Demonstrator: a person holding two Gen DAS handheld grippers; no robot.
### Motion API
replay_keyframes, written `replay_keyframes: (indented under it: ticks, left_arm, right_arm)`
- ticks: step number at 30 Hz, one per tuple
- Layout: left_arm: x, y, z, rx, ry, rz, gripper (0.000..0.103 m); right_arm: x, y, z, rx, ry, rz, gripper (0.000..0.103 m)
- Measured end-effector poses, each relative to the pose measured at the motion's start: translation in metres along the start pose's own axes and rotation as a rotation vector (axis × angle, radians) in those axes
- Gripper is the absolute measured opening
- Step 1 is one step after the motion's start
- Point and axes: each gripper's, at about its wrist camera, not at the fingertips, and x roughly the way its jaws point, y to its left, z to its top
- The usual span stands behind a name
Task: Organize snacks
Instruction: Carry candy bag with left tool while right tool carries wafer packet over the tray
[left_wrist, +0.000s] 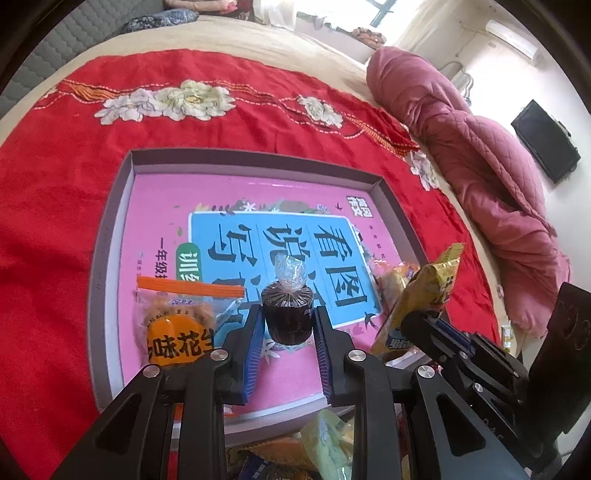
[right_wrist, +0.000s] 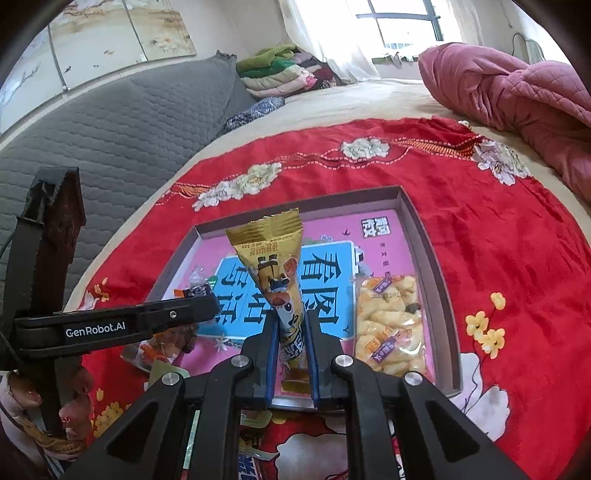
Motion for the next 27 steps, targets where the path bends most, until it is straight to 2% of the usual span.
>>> replay_keyframes:
  ticks: [9, 27]
  left_arm:
    - [0.012, 0.004, -0.001, -0.004, 0.043, 0.002, 0.028]
    - [0.019, 0.004, -0.002, -0.004, 0.071, 0.000, 0.028]
  right_arm:
    - [0.019, 0.000, -0.004, 0.006, 0.050, -0.002, 0.014]
    - [0.033, -0.002, -0.004, 0.029, 0.084, -0.021, 0.014]
